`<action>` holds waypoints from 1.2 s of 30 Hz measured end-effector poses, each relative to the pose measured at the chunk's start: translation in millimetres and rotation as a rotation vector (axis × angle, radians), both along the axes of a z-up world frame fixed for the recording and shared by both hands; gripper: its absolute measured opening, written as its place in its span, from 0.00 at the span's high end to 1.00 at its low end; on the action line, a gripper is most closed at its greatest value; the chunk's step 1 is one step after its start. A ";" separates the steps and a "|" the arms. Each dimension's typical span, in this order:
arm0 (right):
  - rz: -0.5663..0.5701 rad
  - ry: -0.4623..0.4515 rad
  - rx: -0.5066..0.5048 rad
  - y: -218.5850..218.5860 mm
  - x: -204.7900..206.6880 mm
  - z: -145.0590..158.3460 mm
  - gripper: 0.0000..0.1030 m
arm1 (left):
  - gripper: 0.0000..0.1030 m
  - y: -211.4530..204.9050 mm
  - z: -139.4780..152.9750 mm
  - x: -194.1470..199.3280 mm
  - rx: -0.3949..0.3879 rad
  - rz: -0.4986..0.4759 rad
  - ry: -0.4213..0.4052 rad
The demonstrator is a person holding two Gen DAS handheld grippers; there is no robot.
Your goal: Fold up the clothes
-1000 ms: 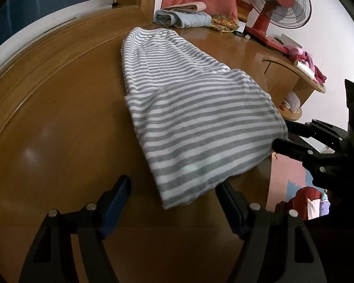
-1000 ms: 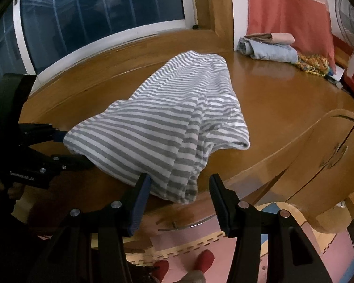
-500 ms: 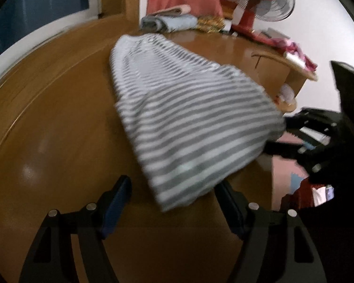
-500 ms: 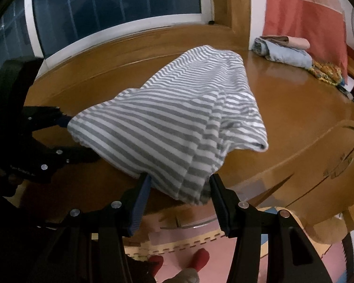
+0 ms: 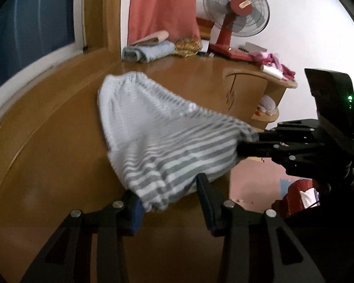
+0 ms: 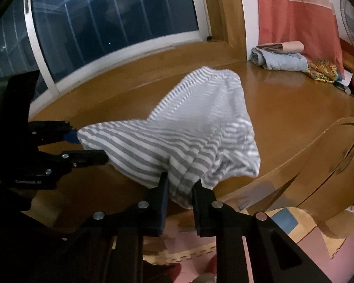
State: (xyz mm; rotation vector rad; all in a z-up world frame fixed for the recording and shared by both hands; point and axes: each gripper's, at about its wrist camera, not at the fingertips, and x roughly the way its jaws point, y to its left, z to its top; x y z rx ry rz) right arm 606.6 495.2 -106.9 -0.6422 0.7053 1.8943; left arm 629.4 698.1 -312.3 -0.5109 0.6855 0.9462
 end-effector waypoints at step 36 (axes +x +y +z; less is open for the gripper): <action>-0.068 0.130 -0.148 165.8 14.3 -33.0 0.85 | 0.61 166.6 -33.0 -51.1 -0.179 0.298 -0.049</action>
